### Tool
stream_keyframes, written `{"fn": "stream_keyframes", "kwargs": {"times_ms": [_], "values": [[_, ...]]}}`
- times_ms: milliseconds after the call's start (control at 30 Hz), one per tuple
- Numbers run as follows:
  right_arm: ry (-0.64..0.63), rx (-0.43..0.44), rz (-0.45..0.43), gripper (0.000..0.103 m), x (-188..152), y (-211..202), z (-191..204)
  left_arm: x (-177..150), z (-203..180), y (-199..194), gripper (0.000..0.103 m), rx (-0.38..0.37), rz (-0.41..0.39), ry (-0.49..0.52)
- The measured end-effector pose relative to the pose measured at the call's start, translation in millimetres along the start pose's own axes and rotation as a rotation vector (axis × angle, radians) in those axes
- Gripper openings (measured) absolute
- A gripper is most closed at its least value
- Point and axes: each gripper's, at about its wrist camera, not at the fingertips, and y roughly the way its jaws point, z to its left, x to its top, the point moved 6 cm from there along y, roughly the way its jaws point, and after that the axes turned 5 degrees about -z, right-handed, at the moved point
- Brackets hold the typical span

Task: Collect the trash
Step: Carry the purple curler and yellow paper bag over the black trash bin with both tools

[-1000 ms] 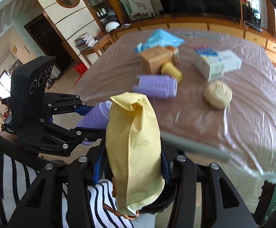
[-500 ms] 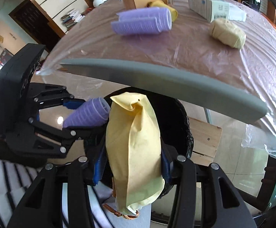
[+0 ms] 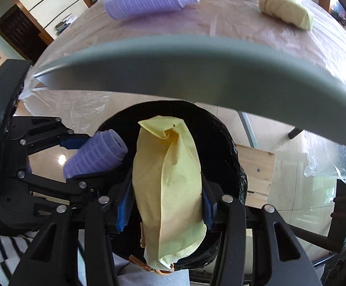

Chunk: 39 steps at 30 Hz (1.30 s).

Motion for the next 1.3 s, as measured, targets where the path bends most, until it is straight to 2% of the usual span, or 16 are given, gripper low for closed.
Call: {"fn": "stream_keyframes", "kwargs": {"times_ms": [467,1300], "values": [[0.008,-0.048,-0.001,0.047,2,8,2,1,-23,6,0.046,0.020,0.001,0.011],[0.014,-0.085,-0.010,0.047,13,9,0,-3,-23,9,0.046,0.032,-0.012,0.013]]}}
